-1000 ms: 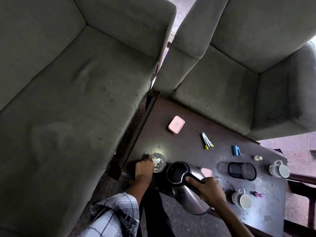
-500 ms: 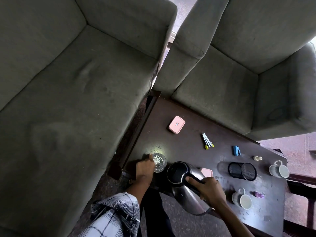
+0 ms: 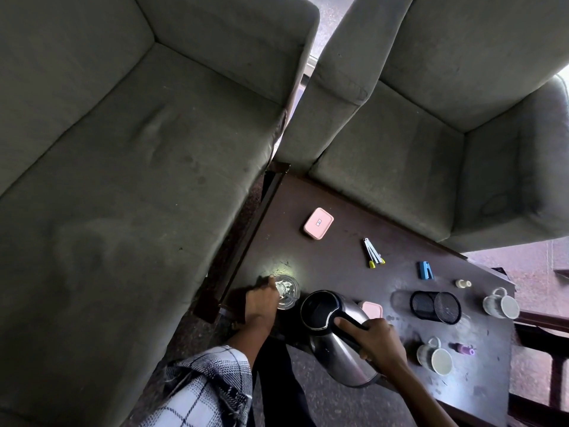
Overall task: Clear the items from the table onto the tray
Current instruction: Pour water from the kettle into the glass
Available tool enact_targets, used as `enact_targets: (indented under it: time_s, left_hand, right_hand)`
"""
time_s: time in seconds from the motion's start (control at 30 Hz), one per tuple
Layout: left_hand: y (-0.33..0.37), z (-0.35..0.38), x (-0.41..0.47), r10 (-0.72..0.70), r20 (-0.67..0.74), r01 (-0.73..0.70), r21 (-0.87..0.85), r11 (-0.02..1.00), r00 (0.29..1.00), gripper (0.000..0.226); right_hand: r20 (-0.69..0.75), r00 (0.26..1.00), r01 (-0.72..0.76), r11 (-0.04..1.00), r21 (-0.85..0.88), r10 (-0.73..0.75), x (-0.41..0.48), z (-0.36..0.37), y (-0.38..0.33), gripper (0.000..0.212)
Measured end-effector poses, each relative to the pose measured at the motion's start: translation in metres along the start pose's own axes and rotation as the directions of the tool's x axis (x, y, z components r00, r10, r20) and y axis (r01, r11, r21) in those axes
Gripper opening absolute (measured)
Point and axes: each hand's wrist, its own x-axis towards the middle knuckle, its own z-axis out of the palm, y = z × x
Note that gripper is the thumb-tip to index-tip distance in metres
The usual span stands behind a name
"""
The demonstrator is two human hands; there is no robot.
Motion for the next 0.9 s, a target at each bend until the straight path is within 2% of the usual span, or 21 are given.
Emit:
enact_targets:
  time_s: [0.9]
  left_hand:
    - [-0.0015, 0.0021, 0.0010, 0.008, -0.009, -0.008, 0.023, 1.000, 1.000, 0.051]
  right_hand:
    - [-0.010, 1.000, 0.015, 1.000, -0.011, -0.015, -0.0078, -0.0012, 0.0005, 0.065]
